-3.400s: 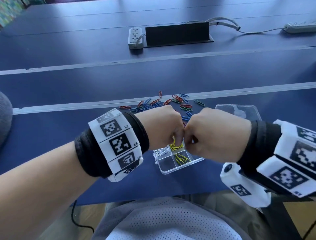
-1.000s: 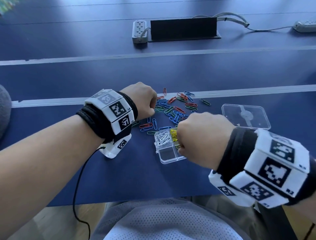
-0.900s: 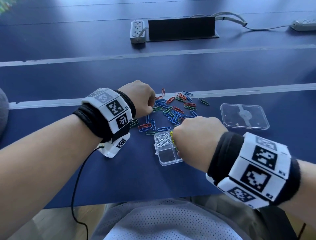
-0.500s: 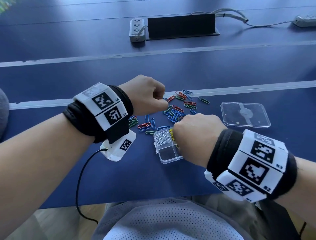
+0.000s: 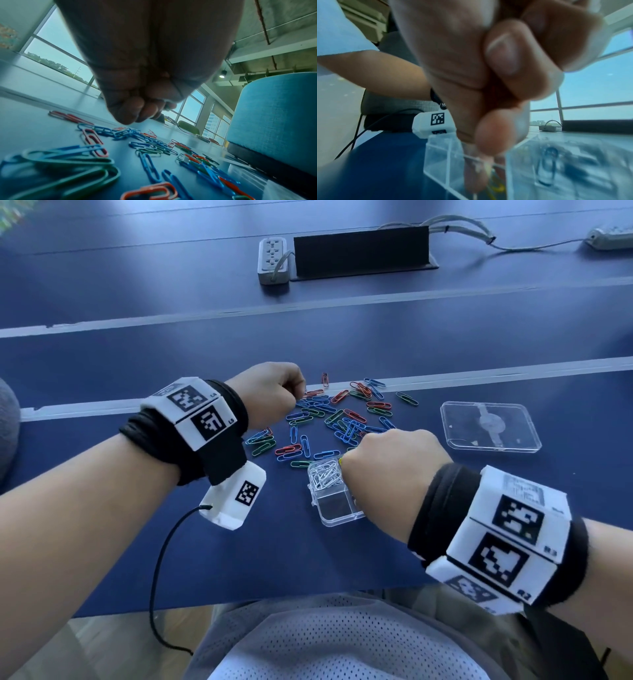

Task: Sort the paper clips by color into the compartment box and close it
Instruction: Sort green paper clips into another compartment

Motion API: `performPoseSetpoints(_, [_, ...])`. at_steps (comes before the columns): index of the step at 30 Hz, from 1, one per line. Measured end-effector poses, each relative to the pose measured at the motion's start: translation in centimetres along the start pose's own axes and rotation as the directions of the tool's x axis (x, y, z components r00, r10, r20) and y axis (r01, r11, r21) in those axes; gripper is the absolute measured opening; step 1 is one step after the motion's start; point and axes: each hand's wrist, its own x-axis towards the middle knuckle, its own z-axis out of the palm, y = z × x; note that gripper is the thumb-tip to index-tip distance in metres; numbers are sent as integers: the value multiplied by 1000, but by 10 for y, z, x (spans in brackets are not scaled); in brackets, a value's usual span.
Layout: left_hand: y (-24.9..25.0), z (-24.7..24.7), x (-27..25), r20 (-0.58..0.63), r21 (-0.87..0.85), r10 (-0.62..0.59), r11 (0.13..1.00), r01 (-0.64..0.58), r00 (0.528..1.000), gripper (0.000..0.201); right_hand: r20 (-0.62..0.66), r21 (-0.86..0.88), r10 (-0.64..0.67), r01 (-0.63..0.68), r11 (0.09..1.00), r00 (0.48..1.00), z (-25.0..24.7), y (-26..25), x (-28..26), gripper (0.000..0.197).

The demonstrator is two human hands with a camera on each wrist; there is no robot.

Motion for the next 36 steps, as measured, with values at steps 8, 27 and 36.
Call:
performPoseSetpoints(8, [0, 4, -6, -35, 266, 69, 962, -58, 997, 43, 45, 23, 46, -47, 999, 998, 2, 5, 6, 38])
performPoseSetpoints(27, [2, 7, -1, -17, 582, 145, 806, -108, 989, 12, -118, 359, 70, -23, 933, 991, 2, 27, 10, 24])
performPoseSetpoints(36, [0, 1, -3, 56, 563, 167, 809, -169, 984, 15, -111, 351, 111, -66, 934, 988, 8, 33, 23, 29])
